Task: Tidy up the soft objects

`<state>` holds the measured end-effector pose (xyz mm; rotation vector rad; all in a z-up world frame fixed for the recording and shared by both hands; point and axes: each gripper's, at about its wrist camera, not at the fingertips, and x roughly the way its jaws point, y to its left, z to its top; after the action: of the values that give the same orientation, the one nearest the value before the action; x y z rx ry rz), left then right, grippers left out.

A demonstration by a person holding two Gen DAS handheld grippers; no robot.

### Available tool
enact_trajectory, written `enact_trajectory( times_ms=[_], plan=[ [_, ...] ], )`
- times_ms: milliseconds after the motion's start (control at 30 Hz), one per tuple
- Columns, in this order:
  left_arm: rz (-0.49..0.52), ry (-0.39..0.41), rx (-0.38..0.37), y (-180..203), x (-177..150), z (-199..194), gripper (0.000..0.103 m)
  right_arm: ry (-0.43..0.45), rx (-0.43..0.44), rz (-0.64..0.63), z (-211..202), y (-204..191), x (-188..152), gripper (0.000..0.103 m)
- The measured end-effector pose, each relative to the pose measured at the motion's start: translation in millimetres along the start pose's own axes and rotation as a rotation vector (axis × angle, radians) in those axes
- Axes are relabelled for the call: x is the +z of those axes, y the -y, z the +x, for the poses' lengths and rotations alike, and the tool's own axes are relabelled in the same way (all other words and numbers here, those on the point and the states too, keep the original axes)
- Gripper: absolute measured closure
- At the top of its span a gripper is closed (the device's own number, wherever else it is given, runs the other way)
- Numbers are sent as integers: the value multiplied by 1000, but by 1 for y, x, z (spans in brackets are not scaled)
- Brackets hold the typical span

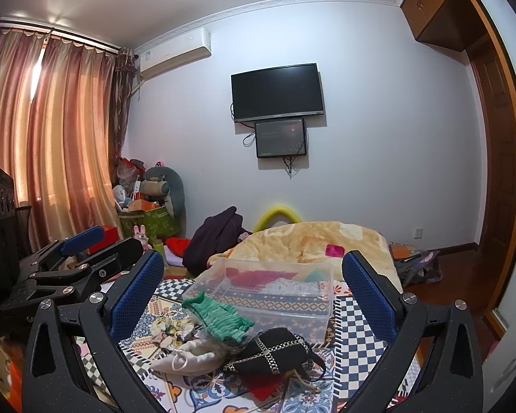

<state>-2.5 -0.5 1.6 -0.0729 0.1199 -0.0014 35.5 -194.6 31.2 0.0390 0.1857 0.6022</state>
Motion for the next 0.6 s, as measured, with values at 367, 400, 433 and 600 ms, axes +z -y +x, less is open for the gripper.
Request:
enact_trajectory(
  times_ms=[367,400,433,600],
  plan=[
    [-3,1,1,0,-2,1,0,8,0,0,-1,-1,0,0],
    [-3,1,1,0,-2,1,0,8,1,-1,-1,-1,0,0],
    [-3,2,0,0,-2,1,0,8,2,-1,-1,-1,0,0],
    [-3,2,-1,1,-2,0,0,9,3,-4,-1,-2,-1,0]
  ],
)
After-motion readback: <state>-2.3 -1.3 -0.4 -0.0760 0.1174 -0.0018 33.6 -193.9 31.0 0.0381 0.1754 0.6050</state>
